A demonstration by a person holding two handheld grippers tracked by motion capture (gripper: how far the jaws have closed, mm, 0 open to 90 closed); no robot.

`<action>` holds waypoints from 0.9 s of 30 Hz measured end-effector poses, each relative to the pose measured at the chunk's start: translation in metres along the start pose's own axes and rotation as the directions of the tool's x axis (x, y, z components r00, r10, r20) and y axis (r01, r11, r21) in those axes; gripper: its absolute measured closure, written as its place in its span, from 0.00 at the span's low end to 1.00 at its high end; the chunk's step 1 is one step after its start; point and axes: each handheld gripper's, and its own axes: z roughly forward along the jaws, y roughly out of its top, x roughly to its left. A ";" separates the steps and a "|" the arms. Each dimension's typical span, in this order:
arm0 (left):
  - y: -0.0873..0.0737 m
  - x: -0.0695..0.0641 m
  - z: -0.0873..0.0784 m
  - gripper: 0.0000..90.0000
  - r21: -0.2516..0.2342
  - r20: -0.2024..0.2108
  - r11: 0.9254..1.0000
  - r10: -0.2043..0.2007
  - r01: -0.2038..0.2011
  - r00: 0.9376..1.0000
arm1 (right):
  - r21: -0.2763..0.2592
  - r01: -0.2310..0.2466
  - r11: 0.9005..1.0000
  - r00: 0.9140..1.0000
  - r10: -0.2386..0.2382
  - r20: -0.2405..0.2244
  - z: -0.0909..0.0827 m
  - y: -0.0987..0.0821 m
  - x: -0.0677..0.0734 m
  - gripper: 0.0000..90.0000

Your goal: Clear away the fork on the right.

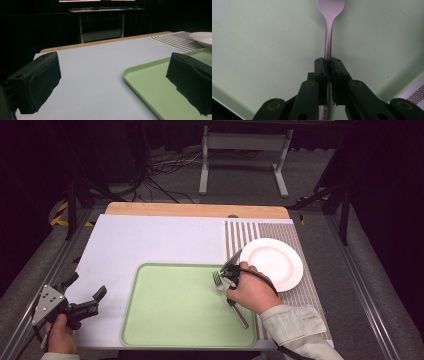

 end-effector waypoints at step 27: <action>0.000 0.000 0.000 0.00 -0.001 0.001 1.000 -0.001 0.001 1.000 | -0.007 0.011 1.000 1.000 -0.011 0.004 0.007 0.001 0.002 0.83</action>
